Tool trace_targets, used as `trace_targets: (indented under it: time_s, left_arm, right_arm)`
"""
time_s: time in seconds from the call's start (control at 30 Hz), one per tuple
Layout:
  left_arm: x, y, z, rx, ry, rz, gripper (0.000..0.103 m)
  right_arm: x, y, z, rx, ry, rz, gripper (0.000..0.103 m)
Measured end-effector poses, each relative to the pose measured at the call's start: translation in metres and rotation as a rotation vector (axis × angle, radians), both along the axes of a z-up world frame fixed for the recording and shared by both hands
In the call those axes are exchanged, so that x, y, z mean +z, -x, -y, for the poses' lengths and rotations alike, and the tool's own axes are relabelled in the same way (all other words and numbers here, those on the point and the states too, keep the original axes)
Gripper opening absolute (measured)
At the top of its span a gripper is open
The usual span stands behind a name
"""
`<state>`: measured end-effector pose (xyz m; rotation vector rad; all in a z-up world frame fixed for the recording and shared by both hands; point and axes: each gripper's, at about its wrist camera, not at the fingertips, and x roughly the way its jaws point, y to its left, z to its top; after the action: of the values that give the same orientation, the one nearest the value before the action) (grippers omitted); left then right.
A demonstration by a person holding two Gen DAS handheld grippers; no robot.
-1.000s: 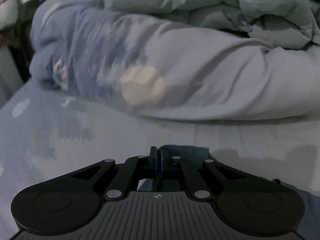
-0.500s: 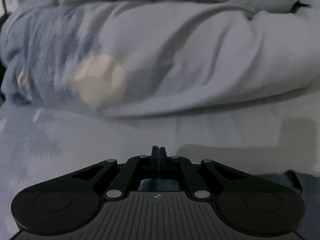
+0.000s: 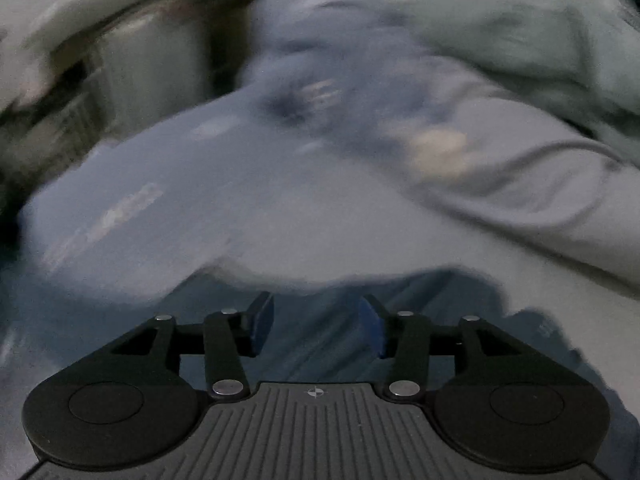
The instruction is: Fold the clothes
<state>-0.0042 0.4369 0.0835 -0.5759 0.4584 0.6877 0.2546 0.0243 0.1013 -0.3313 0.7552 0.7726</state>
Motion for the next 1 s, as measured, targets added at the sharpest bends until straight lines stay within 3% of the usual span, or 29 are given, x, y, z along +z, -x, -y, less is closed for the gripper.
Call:
trace_targets:
  time_s: [0.17,0.3,0.5,0.6,0.8,0.9,0.97,1.0]
  left_arm:
    - [0.012,-0.003,0.009,-0.004,0.025,0.046,0.005]
    - [0.047,-0.010,0.026,-0.070,0.032,0.143,0.005]
    - [0.131,-0.026,0.046,-0.180,-0.008,0.356,0.005]
    - [0.164,-0.045,0.033,-0.179,-0.031,0.417,0.005]
    - [0.186,-0.116,-0.006,-0.167,-0.013,0.340,0.005]
    - [0.194,-0.145,-0.021,-0.146,-0.023,0.297,0.005]
    - [0.200,-0.160,-0.029,-0.122,-0.047,0.287,0.005]
    - [0.203,-0.168,-0.034,-0.101,-0.065,0.291,0.002]
  right_arm:
    - [-0.028,0.105,-0.027,0.290,0.274,0.101,0.052]
    - [-0.048,0.128,-0.037,0.301,0.350,0.195,0.052]
    - [-0.051,0.119,-0.043,0.232,0.337,0.265,0.052]
    - [-0.050,0.116,-0.045,0.210,0.332,0.263,0.052]
    - [-0.049,0.093,-0.061,0.155,0.279,0.199,0.049]
    - [-0.040,0.079,-0.063,0.124,0.209,0.138,0.035]
    - [-0.032,0.068,-0.063,0.111,0.163,0.105,0.012]
    - [-0.027,0.062,-0.063,0.104,0.140,0.080,0.011]
